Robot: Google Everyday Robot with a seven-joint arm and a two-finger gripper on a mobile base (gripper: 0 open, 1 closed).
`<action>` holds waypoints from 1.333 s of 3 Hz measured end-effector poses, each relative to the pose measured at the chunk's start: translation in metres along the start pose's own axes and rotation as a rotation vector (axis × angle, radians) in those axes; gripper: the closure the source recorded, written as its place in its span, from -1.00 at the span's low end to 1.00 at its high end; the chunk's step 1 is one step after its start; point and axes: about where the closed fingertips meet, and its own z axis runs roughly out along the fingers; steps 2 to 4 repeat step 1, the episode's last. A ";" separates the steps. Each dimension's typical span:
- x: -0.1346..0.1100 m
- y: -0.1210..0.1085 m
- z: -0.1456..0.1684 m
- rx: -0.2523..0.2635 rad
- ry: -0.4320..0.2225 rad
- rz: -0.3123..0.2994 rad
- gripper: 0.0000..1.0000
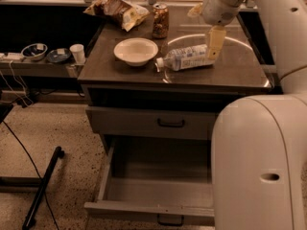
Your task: Pick blue plastic bottle from middle drawer and place on counter
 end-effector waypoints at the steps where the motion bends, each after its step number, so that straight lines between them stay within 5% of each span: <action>1: 0.000 -0.009 0.004 0.030 -0.002 0.000 -1.00; 4: 0.000 -0.009 0.004 0.030 -0.002 0.000 -1.00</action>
Offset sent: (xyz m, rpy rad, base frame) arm 0.0000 0.0000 0.0000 0.0000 0.0000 0.0000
